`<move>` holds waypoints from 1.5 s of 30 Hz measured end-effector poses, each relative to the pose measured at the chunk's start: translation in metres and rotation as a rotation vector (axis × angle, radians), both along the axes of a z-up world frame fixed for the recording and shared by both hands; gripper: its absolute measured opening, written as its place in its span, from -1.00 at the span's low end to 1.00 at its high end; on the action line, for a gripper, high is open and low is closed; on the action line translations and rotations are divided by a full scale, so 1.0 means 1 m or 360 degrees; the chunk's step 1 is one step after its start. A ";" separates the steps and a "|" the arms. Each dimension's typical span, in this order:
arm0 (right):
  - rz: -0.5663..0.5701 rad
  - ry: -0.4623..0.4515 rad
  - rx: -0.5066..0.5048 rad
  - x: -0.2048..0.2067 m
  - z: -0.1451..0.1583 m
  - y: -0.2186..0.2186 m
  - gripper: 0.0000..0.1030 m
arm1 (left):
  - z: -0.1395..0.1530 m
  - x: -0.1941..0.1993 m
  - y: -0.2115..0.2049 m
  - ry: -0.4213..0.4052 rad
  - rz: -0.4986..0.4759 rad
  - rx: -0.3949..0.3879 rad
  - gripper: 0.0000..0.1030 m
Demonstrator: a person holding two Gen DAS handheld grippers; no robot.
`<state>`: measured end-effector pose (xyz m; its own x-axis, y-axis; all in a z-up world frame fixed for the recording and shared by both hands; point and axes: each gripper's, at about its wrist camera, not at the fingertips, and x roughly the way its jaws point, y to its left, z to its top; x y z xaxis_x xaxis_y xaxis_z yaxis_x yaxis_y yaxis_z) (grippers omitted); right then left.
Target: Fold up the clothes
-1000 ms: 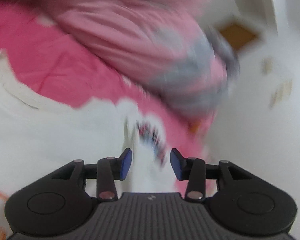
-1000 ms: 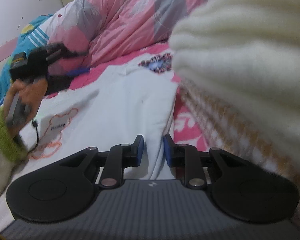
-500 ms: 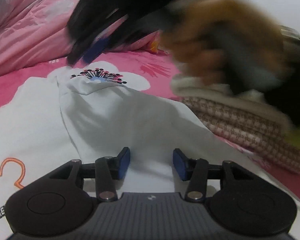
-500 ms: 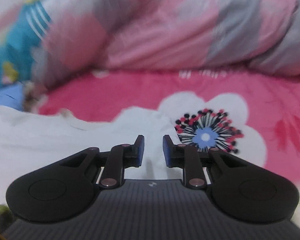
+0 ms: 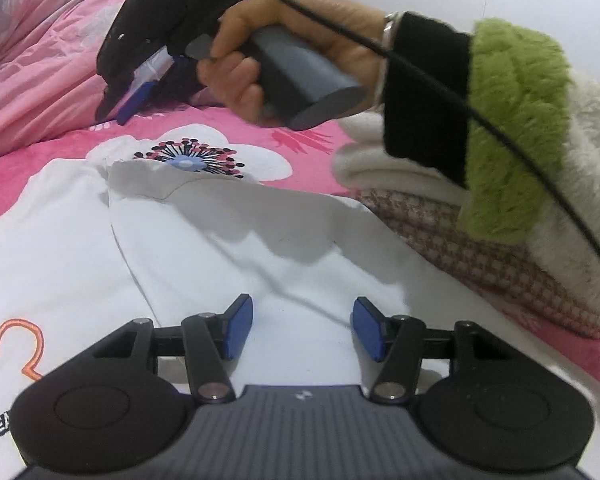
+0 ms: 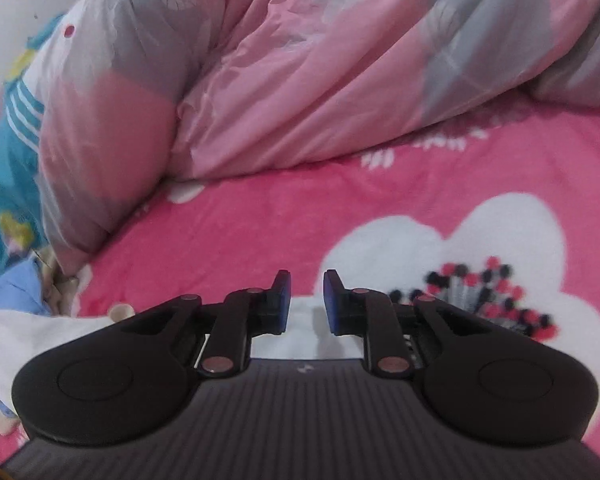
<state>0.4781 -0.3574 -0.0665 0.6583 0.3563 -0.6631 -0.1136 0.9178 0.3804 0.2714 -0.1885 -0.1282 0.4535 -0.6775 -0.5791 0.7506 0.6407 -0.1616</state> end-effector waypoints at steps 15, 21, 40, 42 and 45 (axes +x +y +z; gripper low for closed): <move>-0.0150 -0.0164 -0.0139 -0.098 0.060 -0.023 -0.76 | 0.002 0.007 0.008 0.0028 -0.0028 -0.0044 0.18; -0.0245 -0.0372 -0.0110 -0.289 0.131 -0.067 -0.76 | 0.008 0.011 0.016 0.0067 -0.0027 -0.0120 0.18; -0.0056 -0.0101 0.0176 -0.425 -0.006 -0.027 -0.74 | 0.046 -0.013 -0.021 0.0310 0.0137 -0.0048 0.18; -0.0018 -0.0116 0.0180 -0.422 -0.011 -0.021 -0.74 | 0.054 -0.031 -0.006 0.0339 0.0129 -0.0125 0.19; 0.0017 -0.0041 0.0174 -0.413 -0.031 -0.016 -0.74 | 0.058 -0.058 0.009 0.0381 0.0093 -0.0175 0.20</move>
